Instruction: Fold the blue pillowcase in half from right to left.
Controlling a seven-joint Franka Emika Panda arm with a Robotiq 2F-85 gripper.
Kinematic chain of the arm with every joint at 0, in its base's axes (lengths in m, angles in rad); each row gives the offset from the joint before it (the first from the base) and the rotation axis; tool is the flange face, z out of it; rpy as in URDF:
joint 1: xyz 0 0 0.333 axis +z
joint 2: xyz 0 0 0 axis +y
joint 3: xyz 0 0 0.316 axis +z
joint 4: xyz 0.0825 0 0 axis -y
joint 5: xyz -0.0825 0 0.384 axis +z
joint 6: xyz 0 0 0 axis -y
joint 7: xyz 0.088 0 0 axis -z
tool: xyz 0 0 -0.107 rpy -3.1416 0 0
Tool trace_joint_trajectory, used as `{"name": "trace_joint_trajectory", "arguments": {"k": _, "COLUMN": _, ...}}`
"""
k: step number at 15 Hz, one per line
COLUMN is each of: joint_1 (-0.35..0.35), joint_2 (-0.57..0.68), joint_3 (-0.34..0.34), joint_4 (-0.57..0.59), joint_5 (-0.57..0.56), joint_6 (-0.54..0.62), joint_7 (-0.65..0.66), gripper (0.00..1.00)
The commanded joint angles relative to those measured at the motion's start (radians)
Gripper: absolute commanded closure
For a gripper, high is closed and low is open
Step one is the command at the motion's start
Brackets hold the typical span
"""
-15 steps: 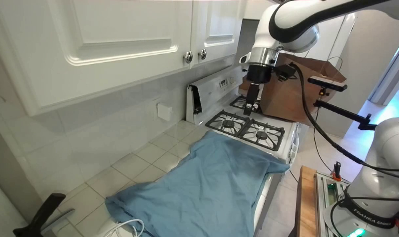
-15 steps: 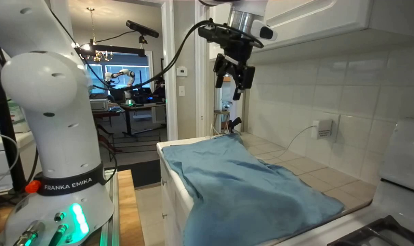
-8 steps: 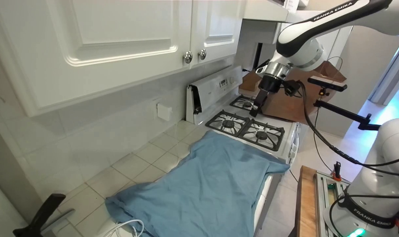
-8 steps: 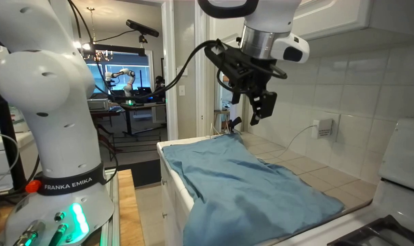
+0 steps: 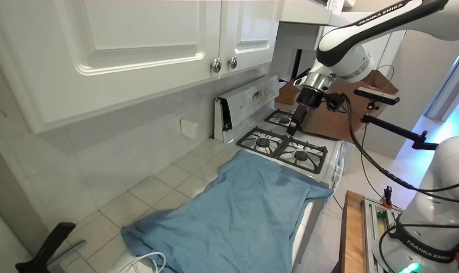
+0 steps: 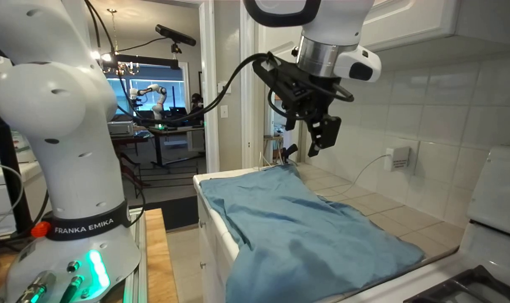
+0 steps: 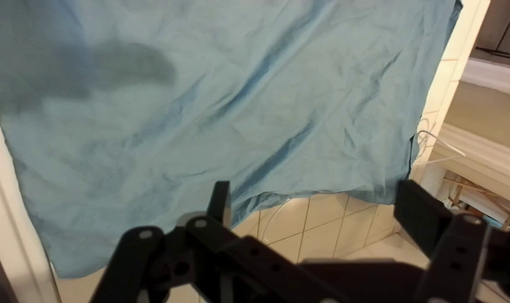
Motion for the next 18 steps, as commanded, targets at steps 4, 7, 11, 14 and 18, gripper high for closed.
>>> {"name": "trace_joint_trajectory", "arguments": {"k": 4, "joint_1": -0.038, "joint_2": 0.19, "joint_3": -0.092, "joint_4": 0.108, "joint_5": 0.161, "joint_6": -0.052, "joint_7": -0.296, "gripper": 0.0}}
{"name": "trace_joint_trajectory", "arguments": {"k": 7, "joint_1": -0.084, "joint_2": 0.287, "joint_3": -0.08, "joint_4": 0.159, "joint_5": 0.258, "joint_6": -0.019, "joint_7": -0.422, "gripper": 0.0}}
{"name": "trace_joint_trajectory", "arguments": {"k": 11, "joint_1": -0.147, "joint_2": 0.444, "joint_3": -0.024, "joint_4": 0.268, "joint_5": 0.323, "joint_6": -0.027, "joint_7": -0.491, "gripper": 0.0}}
{"name": "trace_joint_trajectory", "arguments": {"k": 14, "joint_1": -0.198, "joint_2": 0.557, "joint_3": 0.025, "joint_4": 0.357, "joint_5": 0.322, "joint_6": -0.028, "joint_7": -0.478, "gripper": 0.0}}
{"name": "trace_joint_trajectory", "arguments": {"k": 18, "joint_1": -0.26, "joint_2": 0.69, "joint_3": 0.089, "joint_4": 0.474, "joint_5": 0.309, "joint_6": -0.007, "joint_7": -0.441, "gripper": 0.0}}
